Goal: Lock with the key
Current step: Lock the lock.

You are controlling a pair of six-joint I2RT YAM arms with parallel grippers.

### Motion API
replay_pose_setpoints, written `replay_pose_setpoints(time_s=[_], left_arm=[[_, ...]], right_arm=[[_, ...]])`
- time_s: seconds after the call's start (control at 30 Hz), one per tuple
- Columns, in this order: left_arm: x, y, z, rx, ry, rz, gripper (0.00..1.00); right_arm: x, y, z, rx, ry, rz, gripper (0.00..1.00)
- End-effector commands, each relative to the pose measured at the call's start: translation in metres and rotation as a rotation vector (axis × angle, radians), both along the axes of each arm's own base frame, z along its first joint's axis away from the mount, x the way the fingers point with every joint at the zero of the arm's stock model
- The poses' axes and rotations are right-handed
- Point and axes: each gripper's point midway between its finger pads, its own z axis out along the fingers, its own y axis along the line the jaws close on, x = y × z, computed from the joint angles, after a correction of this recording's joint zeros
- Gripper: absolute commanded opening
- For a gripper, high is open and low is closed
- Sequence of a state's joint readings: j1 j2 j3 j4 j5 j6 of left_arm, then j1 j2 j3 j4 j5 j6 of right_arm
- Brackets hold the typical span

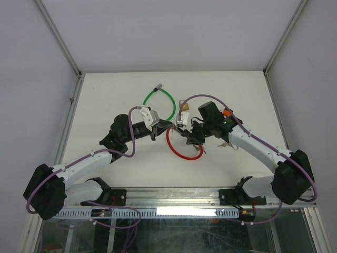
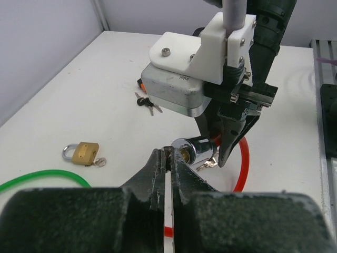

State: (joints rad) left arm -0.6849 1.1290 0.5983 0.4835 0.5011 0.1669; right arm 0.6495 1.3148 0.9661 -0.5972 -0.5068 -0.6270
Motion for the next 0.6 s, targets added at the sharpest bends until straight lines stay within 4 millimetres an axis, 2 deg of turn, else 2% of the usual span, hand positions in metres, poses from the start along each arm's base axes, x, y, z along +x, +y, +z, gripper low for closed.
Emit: replay_pose_setpoints(time_s=[0.0,0.17,0.27,0.4,0.57], left_arm=[[-0.006,-0.004,0.029,-0.067,0.054,-0.028,0.0],[-0.007,-0.008,0.038,-0.127,0.314,-0.003,0.0],[-0.001,-0.007,0.042,-0.213,0.543,0.079,0.0],[0.012,-0.002,0.034,-0.323,0.814,0.224,0.0],[0.011,-0.008,0.018,-0.397,1.1,0.303,0.0]], right_arm=[[0.012,0.008,0.017,0.05,-0.06,0.003,0.0],[0.013,0.008,0.015,0.047,-0.061,0.002,0.0],[0.013,0.008,0.015,0.046,-0.061,0.001,0.0],[0.013,0.008,0.015,0.046,-0.06,0.002,0.0],[0.013,0.008,0.015,0.046,-0.056,0.001,0.0]])
